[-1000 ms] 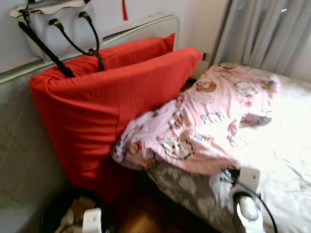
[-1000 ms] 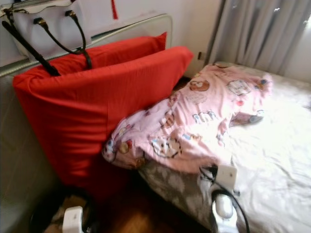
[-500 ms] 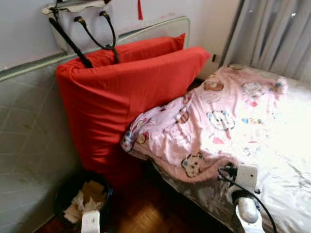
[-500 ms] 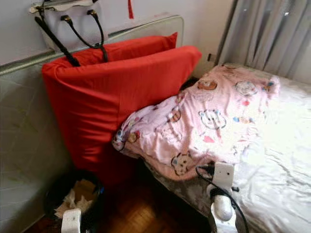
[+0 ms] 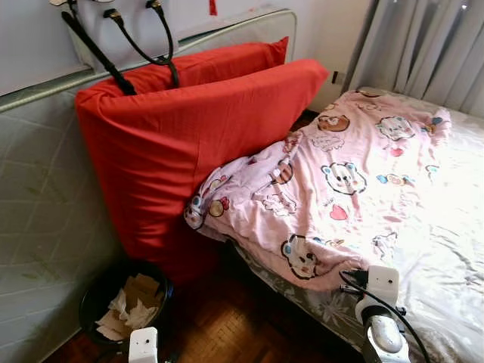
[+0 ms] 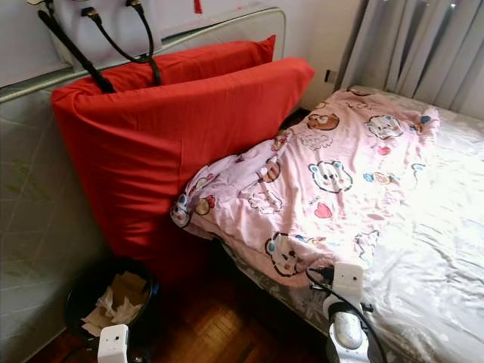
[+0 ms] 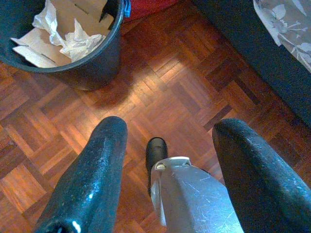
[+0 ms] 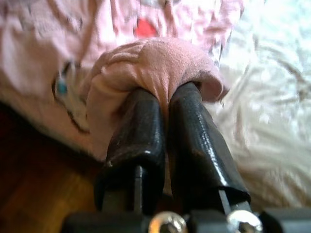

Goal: Clean up the room

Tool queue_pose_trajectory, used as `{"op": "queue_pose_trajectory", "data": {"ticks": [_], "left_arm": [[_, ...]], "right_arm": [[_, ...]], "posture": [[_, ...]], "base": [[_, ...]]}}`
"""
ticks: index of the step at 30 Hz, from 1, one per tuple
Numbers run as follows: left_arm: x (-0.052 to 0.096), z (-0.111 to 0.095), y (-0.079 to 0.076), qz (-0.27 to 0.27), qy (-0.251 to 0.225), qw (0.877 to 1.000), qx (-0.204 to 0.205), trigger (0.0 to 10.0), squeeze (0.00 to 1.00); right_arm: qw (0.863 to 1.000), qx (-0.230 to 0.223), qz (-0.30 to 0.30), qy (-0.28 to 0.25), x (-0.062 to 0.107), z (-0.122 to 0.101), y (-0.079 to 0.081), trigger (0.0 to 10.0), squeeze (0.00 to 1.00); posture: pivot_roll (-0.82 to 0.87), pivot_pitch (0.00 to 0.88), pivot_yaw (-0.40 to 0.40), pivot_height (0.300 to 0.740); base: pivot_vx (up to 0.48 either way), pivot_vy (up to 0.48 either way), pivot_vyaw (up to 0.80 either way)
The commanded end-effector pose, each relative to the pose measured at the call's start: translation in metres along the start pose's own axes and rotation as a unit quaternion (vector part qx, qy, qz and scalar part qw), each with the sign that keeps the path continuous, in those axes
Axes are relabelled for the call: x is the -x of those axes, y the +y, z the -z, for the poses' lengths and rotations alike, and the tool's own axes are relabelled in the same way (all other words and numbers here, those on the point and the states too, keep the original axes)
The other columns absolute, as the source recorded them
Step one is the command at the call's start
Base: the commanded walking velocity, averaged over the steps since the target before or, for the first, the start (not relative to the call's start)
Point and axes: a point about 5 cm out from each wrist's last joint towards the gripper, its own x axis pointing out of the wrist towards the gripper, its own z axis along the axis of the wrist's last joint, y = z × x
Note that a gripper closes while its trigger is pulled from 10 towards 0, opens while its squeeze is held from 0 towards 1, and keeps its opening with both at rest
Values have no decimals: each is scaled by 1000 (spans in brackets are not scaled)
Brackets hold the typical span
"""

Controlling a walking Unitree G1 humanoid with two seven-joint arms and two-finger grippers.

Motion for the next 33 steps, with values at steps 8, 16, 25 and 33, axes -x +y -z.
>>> {"op": "queue_pose_trajectory", "data": {"ticks": [8, 16, 25, 33], "left_arm": [[1, 4, 1, 4, 9, 1000, -19, 10000, 0], [1, 4, 2, 5, 11, 1000, -21, 10000, 0], [1, 3, 1, 9, 10, 1000, -26, 10000, 0], [0, 3, 0, 9, 11, 1000, -28, 10000, 0]], "right_arm": [[996, 21, -12, 89, 10, 31, -3, 10000, 431], [992, 21, -13, 122, 16, 43, -6, 10000, 918], [988, 13, -23, 152, 24, 57, -11, 10000, 0], [982, 6, -50, 182, 30, 67, -4, 10000, 0]], "posture": [[-28, 0, -4, 740], [-28, 0, -2, 740], [-25, 0, 1, 740], [-35, 0, 5, 740]], "base": [[0, 0, 0], [0, 0, 0], [0, 0, 0], [0, 0, 0]]}}
